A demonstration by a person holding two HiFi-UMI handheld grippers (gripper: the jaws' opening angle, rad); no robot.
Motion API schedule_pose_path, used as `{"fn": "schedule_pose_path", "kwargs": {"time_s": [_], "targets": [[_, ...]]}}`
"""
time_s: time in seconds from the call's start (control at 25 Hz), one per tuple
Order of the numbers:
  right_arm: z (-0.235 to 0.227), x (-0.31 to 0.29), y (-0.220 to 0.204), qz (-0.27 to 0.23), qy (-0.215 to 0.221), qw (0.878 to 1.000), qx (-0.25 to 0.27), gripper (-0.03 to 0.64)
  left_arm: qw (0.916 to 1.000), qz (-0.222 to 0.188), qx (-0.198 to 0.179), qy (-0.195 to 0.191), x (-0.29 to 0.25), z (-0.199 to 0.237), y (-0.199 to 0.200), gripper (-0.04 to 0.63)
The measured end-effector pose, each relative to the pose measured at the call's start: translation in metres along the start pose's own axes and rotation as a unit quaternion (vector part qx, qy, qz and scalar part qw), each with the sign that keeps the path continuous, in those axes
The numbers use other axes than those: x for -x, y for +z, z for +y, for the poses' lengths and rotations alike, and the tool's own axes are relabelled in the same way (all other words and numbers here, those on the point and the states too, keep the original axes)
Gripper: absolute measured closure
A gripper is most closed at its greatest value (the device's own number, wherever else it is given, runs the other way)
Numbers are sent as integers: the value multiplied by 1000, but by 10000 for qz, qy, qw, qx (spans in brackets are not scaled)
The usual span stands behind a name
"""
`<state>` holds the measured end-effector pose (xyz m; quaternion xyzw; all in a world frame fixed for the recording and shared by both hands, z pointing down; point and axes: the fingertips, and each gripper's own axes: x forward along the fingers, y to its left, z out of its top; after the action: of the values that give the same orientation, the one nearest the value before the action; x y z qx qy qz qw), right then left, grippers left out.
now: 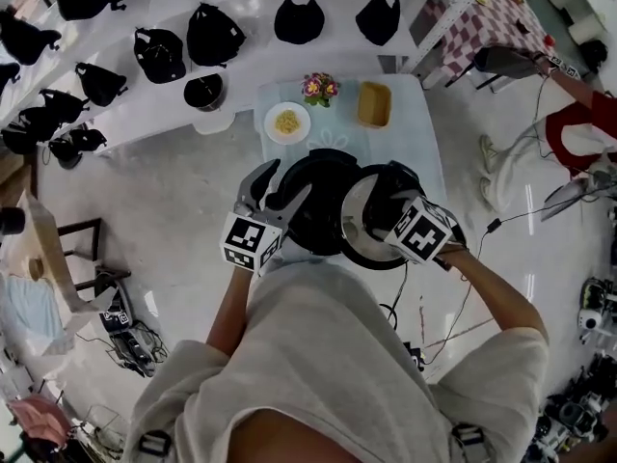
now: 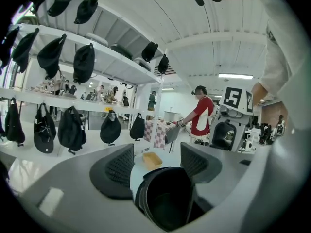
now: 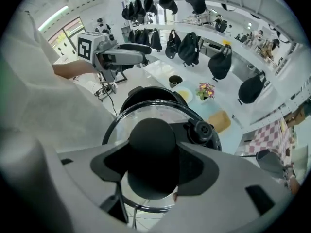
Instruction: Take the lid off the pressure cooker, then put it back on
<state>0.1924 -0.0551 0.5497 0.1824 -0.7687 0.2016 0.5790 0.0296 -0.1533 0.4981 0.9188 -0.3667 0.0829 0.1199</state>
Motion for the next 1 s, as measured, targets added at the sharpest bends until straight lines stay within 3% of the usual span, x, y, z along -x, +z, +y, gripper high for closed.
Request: {"fn": "schedule_pose_path", "kwargs": {"time_s": [0.24,0.48,1.0], "targets": [[8,-27,48,52,173,9983,552,344,9988,-54,99,483,34,30,-4,299],[18,-52,82,26,313,9967,749,344,9964,-88,164,822,60,52,-7,299],[24,-71,102,-62,250,9977,633,344,9967,-95,134,800,64,56,-6,299]]}}
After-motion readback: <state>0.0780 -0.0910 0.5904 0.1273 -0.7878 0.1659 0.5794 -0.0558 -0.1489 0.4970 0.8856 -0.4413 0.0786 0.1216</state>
